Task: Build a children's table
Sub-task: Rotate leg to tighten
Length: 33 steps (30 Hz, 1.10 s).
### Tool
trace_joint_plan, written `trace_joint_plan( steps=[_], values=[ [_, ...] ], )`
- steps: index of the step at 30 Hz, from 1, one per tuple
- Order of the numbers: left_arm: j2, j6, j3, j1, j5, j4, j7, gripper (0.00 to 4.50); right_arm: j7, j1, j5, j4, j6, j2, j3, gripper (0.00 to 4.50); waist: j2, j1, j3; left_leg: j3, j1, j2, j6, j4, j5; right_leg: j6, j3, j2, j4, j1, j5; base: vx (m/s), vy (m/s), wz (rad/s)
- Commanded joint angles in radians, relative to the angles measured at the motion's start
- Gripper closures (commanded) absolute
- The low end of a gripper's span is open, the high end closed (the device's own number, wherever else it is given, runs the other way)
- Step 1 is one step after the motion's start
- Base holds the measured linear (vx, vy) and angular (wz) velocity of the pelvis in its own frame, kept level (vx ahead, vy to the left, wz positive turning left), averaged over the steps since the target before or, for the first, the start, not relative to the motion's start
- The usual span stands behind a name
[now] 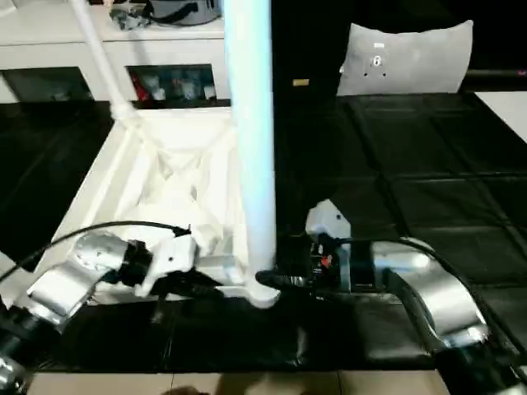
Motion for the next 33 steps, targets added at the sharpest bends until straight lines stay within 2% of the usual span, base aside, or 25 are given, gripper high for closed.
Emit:
trace_joint_plan(
  steps=[1,3,4,7,11,14,18,20,21,23,25,26,27,28,29,30,31,32,33],
  values=[
    [0.007,-0.036,-0.043,-0.018,0.022,0.006,-0.06,4.5,0.024,-0.023,-0.014,0.027,-0.023,0.004,0.013,1.52,-0.011,-0.005,-0.046,-0.011,0.008,0.052,0.065,-0.073,-0.151,-0.244,0.044,-0.077,-0.073,0.039,-0.155,0.0,0.0,0.0],
    [0.006,-0.055,-0.049,-0.031,0.03,0.027,-0.071,4.5,0.046,-0.042,-0.021,0.053,-0.034,0.012,0.028,1.59,-0.013,-0.005,-0.044,-0.011,0.008,0.053,0.059,-0.075,-0.159,-0.25,0.043,-0.077,-0.071,0.039,-0.152,0.0,0.0,0.0],
    [0.006,-0.06,-0.05,-0.034,0.032,0.032,-0.074,4.5,0.05,-0.047,-0.023,0.059,-0.036,0.014,0.032,1.78,-0.013,-0.004,-0.043,-0.011,0.01,0.055,0.055,-0.077,-0.165,-0.252,0.045,-0.078,-0.072,0.038,-0.152,0.0,0.0,0.0],
    [0.003,-0.073,-0.052,-0.045,0.036,0.05,-0.084,4.5,0.071,-0.065,-0.027,0.082,-0.043,0.025,0.046,1.96,-0.019,-0.003,-0.039,-0.01,0.009,0.055,0.051,-0.079,-0.183,-0.253,0.046,-0.08,-0.074,0.039,-0.17,0.0,0.0,0.0],
    [-0.001,-0.092,-0.053,-0.067,0.051,0.092,-0.096,4.5,0.114,-0.101,-0.036,0.144,-0.057,0.045,0.076,2.39,-0.02,-0.005,-0.034,-0.009,0.01,0.054,0.042,-0.081,-0.199,-0.248,0.047,-0.081,-0.078,0.037,-0.219,0.0,0.0,0.0],
    [-0.002,-0.091,-0.052,-0.07,0.052,0.099,-0.097,4.5,0.122,-0.106,-0.038,0.154,-0.057,0.048,0.079,2.46,-0.019,-0.005,-0.032,-0.01,0.011,0.057,0.036,-0.085,-0.214,-0.245,0.048,-0.081,-0.079,0.036,-0.235,0.0,0.0,0.0],
    [-0.004,-0.062,-0.04,-0.069,0.043,0.103,-0.088,4.5,0.127,-0.112,-0.028,0.157,-0.043,0.056,0.08,2.54,-0.019,-0.005,-0.029,-0.009,0.012,0.057,0.031,-0.087,-0.229,-0.241,0.05,-0.082,-0.082,0.034,-0.263,0.0,0.0,0.0],
    [-0.01,0.013,-0.008,-0.047,0.022,0.069,-0.037,4.5,0.086,-0.078,0.004,0.103,-0.002,0.066,0.055,2.55,-0.021,-0.006,-0.027,-0.009,0.014,0.058,0.028,-0.089,-0.238,-0.238,0.05,-0.082,-0.084,0.033,-0.281,0.0,0.0,0.0],
    [-0.01,0.013,-0.008,-0.047,0.022,0.069,-0.037,4.5,0.086,-0.078,0.004,0.103,-0.002,0.066,0.055,2.55,-0.023,-0.006,-0.027,-0.009,0.014,0.059,0.026,-0.09,-0.239,-0.236,0.051,-0.082,-0.084,0.033,-0.287,0.0,0.0,0.0],
    [-0.027,0.119,0.033,-0.018,0.009,0.016,0.056,4.5,-0.019,-0.018,0.003,0.033,0.02,0.092,0.028,2.55,-0.021,-0.003,-0.024,-0.011,0.015,0.061,0.019,-0.094,-0.251,-0.22,0.053,-0.084,-0.089,0.03,-0.323,0.0,0.0,0.0],
    [-0.033,0.136,0.04,-0.013,0.006,0.008,0.072,4.5,-0.041,-0.009,-0.002,0.024,0.022,0.1,0.024,2.55,-0.026,-0.006,-0.019,-0.011,0.014,0.057,0.014,-0.097,-0.27,-0.2,0.053,-0.082,-0.094,0.027,-0.382,0.0,0.0,0.0],
    [-0.064,0.206,0.066,0.009,-0.005,-0.034,0.141,4.5,-0.147,0.032,-0.034,-0.007,0.023,0.148,0.014,2.55,-0.025,-0.011,-0.018,-0.013,0.012,0.058,0.006,-0.101,-0.283,-0.183,0.054,-0.085,-0.097,0.028,-0.428,0.0,0.0,0.0],
    [-0.064,0.206,0.066,0.009,-0.005,-0.034,0.141,4.5,-0.147,0.032,-0.034,-0.007,0.023,0.148,0.014,2.55,-0.021,-0.013,-0.013,-0.012,0.018,0.057,-0.005,-0.101,-0.311,-0.172,0.055,-0.082,-0.104,0.018,-0.462,0.0,0.0,0.0],
    [-0.112,0.268,0.08,0.024,-0.001,-0.071,0.222,4.5,-0.262,0.06,-0.073,-0.021,0.033,0.21,0.013,2.55,-0.023,-0.018,-0.014,-0.016,0.018,0.056,-0.015,-0.103,-0.329,-0.159,0.054,-0.083,-0.105,0.019,-0.491,0.0,0.0,0.0],
    [-0.161,0.322,0.089,0.033,0.005,-0.096,0.294,4.5,-0.358,0.076,-0.108,-0.027,0.04,0.267,0.014,2.55,-0.019,-0.02,-0.01,-0.016,0.016,0.055,-0.022,-0.105,-0.328,-0.155,0.055,-0.083,-0.105,0.016,-0.496,0.0,0.0,0.0],
    [-0.183,0.342,0.092,0.034,0.009,-0.102,0.323,4.5,-0.397,0.08,-0.122,-0.026,0.043,0.291,0.014,2.55,-0.026,-0.032,-0.007,-0.019,0.013,0.05,-0.029,-0.107,-0.349,-0.134,0.051,-0.081,-0.111,0.015,-0.542,0.0,0.0,0.0],
    [-0.211,0.354,0.095,0.029,0.02,-0.096,0.361,4.5,-0.438,0.078,-0.13,-0.018,0.05,0.321,0.01,2.55,-0.026,-0.037,-0.008,-0.022,0.012,0.048,-0.03,-0.107,-0.353,-0.121,0.05,-0.082,-0.111,0.018,-0.565,0.0,0.0,0.0],
    [-0.24,0.364,0.096,0.022,0.031,-0.089,0.398,4.5,-0.48,0.075,-0.138,-0.009,0.055,0.352,0.007,2.56,-0.024,-0.048,-0.004,-0.025,0.006,0.045,-0.028,-0.11,-0.358,-0.098,0.047,-0.08,-0.114,0.017,-0.604,0.0,0.0,0.0],
    [-0.261,0.376,0.097,0.017,0.039,-0.085,0.423,4.5,-0.516,0.071,-0.148,0.0,0.057,0.375,0.004,2.57,-0.024,-0.055,-0.004,-0.024,0.012,0.043,-0.025,-0.106,-0.369,-0.085,0.048,-0.083,-0.125,0.009,-0.63,0.0,0.0,0.0]
  ],
)
